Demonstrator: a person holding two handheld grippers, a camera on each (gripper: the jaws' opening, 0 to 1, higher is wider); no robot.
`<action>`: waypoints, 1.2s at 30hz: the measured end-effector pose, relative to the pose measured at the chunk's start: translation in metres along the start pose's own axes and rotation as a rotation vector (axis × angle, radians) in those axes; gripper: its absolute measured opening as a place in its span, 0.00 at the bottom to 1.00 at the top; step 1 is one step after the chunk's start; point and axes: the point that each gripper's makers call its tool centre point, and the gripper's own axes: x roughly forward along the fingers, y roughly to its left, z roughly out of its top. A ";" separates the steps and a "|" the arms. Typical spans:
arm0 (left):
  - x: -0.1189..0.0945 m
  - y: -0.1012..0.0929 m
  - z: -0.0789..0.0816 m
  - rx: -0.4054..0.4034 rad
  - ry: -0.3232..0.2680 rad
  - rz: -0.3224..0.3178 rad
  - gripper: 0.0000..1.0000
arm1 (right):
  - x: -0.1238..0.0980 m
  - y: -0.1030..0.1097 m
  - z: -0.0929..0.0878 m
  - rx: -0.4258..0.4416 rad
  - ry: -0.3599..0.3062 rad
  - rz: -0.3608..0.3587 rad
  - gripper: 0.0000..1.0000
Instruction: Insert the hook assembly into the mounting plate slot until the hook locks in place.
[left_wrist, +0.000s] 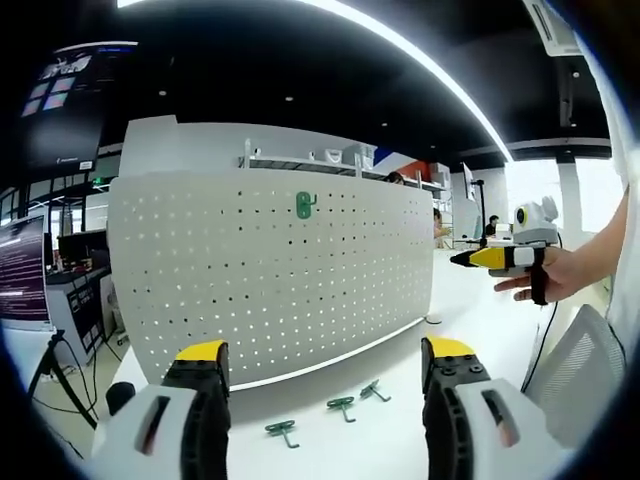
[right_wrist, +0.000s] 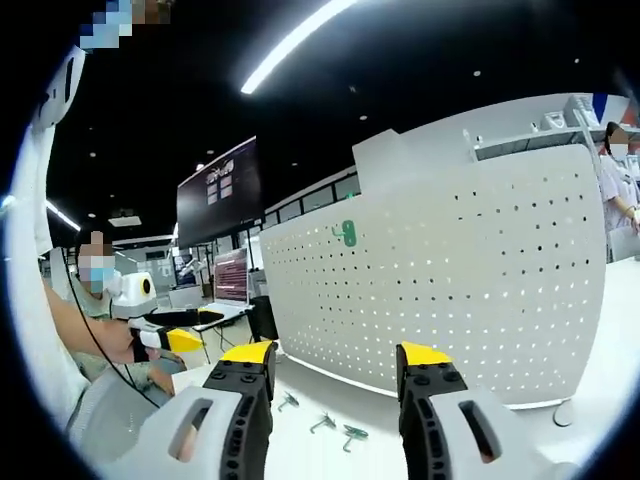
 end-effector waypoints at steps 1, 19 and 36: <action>0.000 0.001 -0.001 -0.001 0.003 0.000 0.81 | -0.003 -0.002 -0.003 0.001 0.003 -0.004 0.47; -0.005 0.000 -0.005 -0.006 -0.010 -0.009 0.82 | -0.036 0.000 -0.025 0.008 0.045 -0.043 0.49; -0.008 0.001 -0.010 -0.019 -0.008 0.005 0.81 | -0.039 -0.002 -0.025 -0.002 0.042 -0.055 0.48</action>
